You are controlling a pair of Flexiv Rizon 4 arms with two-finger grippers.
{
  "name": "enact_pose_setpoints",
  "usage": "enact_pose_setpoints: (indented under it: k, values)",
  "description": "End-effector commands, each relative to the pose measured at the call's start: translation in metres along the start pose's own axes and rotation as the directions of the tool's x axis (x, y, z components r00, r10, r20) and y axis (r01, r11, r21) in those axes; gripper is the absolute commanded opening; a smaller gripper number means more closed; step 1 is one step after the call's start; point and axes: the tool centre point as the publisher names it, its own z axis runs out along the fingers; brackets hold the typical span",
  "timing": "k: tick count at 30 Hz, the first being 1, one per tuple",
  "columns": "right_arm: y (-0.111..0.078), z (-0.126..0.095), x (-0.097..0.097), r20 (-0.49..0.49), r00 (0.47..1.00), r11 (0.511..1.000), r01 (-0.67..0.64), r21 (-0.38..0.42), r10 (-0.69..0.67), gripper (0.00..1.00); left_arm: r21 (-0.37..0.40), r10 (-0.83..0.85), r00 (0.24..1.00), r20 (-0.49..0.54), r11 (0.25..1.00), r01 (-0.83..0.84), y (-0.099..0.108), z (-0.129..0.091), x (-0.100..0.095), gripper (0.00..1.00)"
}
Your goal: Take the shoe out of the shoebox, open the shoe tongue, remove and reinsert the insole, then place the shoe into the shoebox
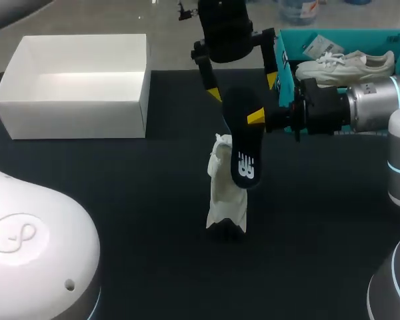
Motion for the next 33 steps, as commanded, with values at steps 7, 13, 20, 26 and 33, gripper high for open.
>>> enact_pose_setpoints:
  k: [7,13,20,26,33]
  values:
    - [-0.006,-0.014,0.007,0.004,1.0,1.0,0.012,-0.01,-0.011,0.0,-0.008,0.012,0.772,0.635,1.0,-0.009,0.001,0.021,0.031,1.0]
    - [-0.006,-0.016,0.011,-0.016,1.0,1.0,0.018,-0.008,-0.018,0.0,-0.002,-0.001,0.627,0.779,1.0,0.004,0.007,0.018,0.031,1.0]
    - [-0.007,-0.02,0.015,-0.075,0.997,1.0,0.007,-0.027,-0.009,0.0,-0.04,0.034,0.513,0.857,0.999,0.0,0.014,0.022,0.035,1.0]
    - [-0.006,-0.022,0.024,-0.121,0.992,0.998,0.038,-0.046,-0.044,0.0,-0.081,0.083,0.441,0.894,0.996,-0.024,0.011,0.03,0.037,1.0]
    - [-0.004,-0.018,0.033,-0.157,0.985,0.997,0.067,-0.037,-0.072,0.0,-0.163,0.174,0.352,0.92,0.985,-0.06,0.009,0.038,0.034,0.74]
